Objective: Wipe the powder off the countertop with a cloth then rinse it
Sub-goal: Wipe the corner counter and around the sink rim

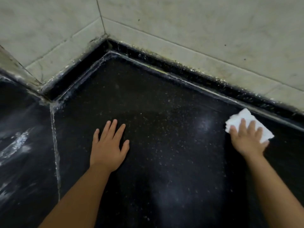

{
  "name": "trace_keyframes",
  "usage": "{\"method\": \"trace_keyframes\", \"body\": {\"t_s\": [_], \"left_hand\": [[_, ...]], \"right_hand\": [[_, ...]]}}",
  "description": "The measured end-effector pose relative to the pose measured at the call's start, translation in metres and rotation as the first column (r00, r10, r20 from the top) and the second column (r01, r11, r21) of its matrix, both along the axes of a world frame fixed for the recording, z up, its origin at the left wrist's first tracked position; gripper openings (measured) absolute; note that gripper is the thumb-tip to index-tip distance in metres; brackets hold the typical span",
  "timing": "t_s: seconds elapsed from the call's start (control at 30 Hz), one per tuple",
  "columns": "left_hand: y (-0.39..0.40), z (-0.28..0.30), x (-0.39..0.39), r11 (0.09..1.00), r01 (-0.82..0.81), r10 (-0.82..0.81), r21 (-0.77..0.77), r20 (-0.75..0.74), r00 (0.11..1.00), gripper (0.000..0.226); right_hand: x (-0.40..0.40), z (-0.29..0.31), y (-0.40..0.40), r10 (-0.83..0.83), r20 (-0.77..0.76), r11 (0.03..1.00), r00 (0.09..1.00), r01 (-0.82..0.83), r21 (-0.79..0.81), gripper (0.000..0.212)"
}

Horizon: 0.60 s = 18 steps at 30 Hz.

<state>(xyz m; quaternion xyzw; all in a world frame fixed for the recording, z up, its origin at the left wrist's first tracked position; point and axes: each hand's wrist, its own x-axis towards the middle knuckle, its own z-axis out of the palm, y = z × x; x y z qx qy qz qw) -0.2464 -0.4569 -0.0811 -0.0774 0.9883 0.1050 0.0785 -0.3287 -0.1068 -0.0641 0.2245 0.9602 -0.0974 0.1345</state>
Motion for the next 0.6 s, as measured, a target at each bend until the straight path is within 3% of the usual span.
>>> {"method": "trace_keyframes", "body": {"t_s": [0.13,0.23,0.33,0.43,0.47,0.53,0.6], "left_hand": [[0.000,0.001,-0.001,0.999,0.006,-0.005,-0.034,0.042,0.999,0.089],[-0.001,0.000,-0.003,0.999,0.009,-0.006,-0.048,0.063,0.998,0.089],[-0.001,0.003,-0.003,0.998,0.014,-0.009,-0.063,0.084,0.996,0.091],[-0.001,0.004,-0.003,0.996,0.016,-0.007,-0.084,0.095,0.995,0.092],[-0.001,0.004,-0.004,0.997,0.013,-0.006,-0.076,0.091,0.996,0.092],[0.000,0.004,-0.003,0.998,0.012,-0.007,-0.061,0.085,0.996,0.092],[0.000,0.004,-0.001,0.999,0.010,-0.007,-0.049,0.072,0.997,0.091]], "right_hand": [[-0.060,-0.008,-0.101,0.222,0.041,0.974,0.974,-0.219,-0.058,0.056],[-0.066,-0.007,-0.166,0.449,0.011,0.891,0.894,-0.446,-0.089,0.055],[-0.037,-0.006,-0.189,0.675,0.030,0.737,0.738,-0.670,-0.087,0.054],[0.022,-0.013,-0.164,0.847,-0.089,0.524,0.524,-0.851,-0.034,0.051],[0.042,-0.017,-0.145,0.859,-0.117,0.499,0.498,-0.866,-0.020,0.049],[0.069,-0.022,-0.091,0.835,-0.056,0.547,0.548,-0.837,-0.026,0.051],[0.078,-0.022,-0.033,0.745,0.050,0.665,0.665,-0.746,0.016,0.057]]}}
